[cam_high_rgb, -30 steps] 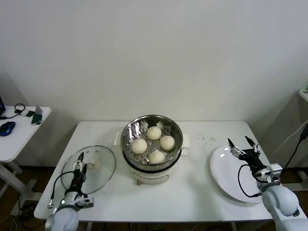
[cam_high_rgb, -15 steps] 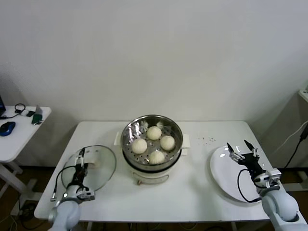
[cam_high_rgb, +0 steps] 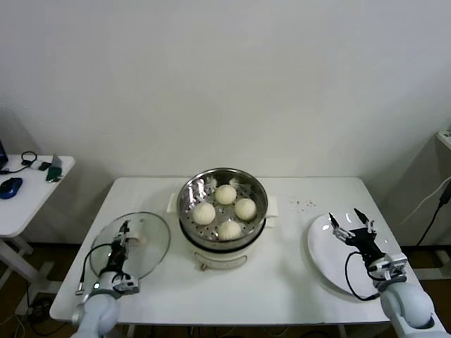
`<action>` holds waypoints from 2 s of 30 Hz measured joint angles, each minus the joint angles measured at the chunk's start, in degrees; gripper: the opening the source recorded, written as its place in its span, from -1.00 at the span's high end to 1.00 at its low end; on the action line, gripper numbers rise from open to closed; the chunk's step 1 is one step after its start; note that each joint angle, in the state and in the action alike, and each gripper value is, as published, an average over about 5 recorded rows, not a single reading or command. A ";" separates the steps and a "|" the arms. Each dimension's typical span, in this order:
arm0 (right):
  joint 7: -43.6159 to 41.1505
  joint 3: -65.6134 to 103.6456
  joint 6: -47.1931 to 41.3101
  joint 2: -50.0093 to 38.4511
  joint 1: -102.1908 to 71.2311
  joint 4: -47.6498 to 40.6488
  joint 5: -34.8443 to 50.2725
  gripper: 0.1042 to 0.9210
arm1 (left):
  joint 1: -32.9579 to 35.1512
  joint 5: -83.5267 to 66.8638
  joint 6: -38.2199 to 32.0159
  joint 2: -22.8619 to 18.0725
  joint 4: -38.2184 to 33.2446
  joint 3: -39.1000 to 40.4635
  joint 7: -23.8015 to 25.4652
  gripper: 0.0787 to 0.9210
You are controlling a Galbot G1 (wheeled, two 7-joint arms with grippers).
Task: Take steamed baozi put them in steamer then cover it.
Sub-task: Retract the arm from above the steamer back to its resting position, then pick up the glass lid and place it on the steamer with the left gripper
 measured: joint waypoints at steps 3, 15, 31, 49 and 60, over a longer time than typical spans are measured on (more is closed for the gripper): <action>-0.18 0.08 0.17 0.16 -0.07 -0.17 -0.43 -0.76 | 0.16 -0.26 -0.08 0.01 -0.14 -0.03 -0.09 0.50; -0.71 0.36 0.91 0.20 -0.01 -0.82 -1.26 -0.76 | 2.42 -2.39 1.05 1.43 -4.67 -0.60 -0.73 0.84; -1.33 -0.49 1.53 -0.19 1.55 -2.63 -2.65 -0.76 | 15.25 -5.83 13.42 6.56 -27.96 -2.46 1.14 0.84; -1.47 -3.31 1.56 1.57 3.98 -4.90 -6.33 -0.76 | 12.02 -8.31 29.05 16.28 -43.82 9.48 7.58 0.84; -1.47 -3.00 2.22 3.00 4.17 -6.36 -8.61 -0.76 | -6.84 -5.00 38.24 13.83 -41.46 28.49 18.69 0.84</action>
